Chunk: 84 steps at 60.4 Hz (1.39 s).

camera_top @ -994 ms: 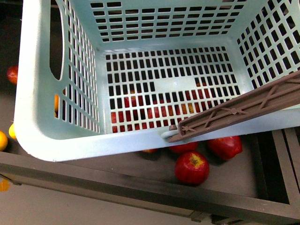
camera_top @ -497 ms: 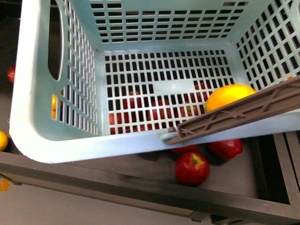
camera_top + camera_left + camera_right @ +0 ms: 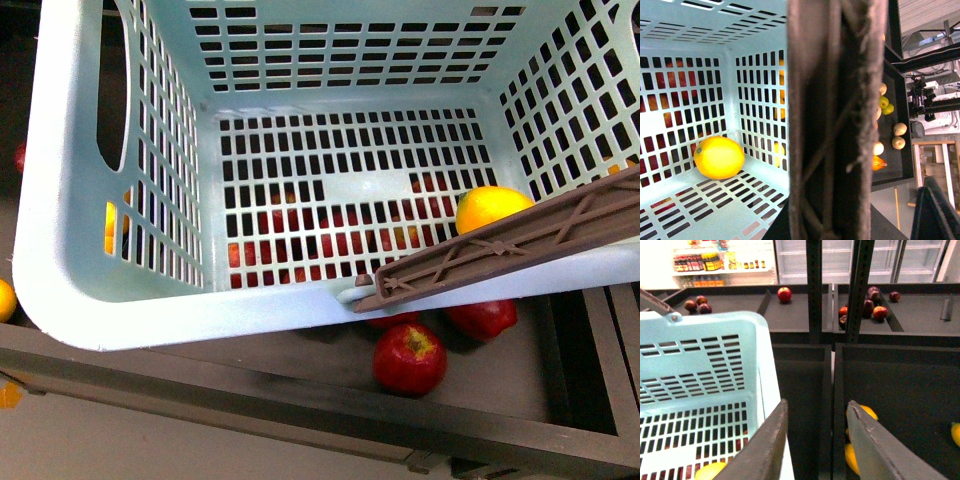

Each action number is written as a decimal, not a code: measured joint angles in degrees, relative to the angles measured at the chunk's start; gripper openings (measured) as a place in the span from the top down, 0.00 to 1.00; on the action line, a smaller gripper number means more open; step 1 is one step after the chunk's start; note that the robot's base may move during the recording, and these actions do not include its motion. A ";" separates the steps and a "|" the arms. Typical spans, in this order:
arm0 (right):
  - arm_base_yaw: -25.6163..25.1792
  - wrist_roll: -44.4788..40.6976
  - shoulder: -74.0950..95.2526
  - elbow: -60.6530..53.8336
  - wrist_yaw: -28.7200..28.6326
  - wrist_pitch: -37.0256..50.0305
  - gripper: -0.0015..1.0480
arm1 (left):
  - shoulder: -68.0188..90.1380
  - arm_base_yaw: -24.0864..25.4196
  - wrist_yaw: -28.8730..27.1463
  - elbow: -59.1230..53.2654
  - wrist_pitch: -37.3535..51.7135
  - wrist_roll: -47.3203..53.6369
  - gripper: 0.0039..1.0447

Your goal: Pick lemon and mango into basket

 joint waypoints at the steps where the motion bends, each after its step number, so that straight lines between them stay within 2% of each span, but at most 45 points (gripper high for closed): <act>1: 0.66 -0.13 -0.52 -0.55 0.28 0.00 0.70 | 0.00 0.02 -0.04 0.00 0.00 0.00 0.96; 10: 2.14 -1.09 -4.81 -4.11 0.87 -0.22 0.98 | 0.00 0.02 -0.15 0.00 0.00 0.11 0.96; 29: 2.25 -1.38 -13.33 -8.96 0.87 -3.98 0.98 | 0.00 0.02 -0.13 0.00 0.00 0.11 0.96; 39: 2.25 -1.46 -14.32 -9.33 0.87 -4.28 0.73 | 0.00 0.02 -0.20 0.00 0.00 0.13 0.96; 50: 2.25 -1.46 -14.32 -9.33 0.87 -4.28 0.29 | 0.00 0.02 -0.20 0.00 0.00 0.13 0.96; 59: 2.25 -1.42 -14.32 -9.35 1.09 -4.28 0.07 | 0.00 -0.22 -0.17 0.00 0.00 0.13 0.96; 67: 2.25 -1.44 -14.51 -9.35 1.05 -4.28 0.08 | 0.02 -0.66 1.16 0.00 0.00 -0.24 0.96; 84: 2.34 -1.46 -14.58 -9.38 0.90 -4.31 0.08 | 0.02 -0.26 -0.07 0.00 0.00 0.00 0.96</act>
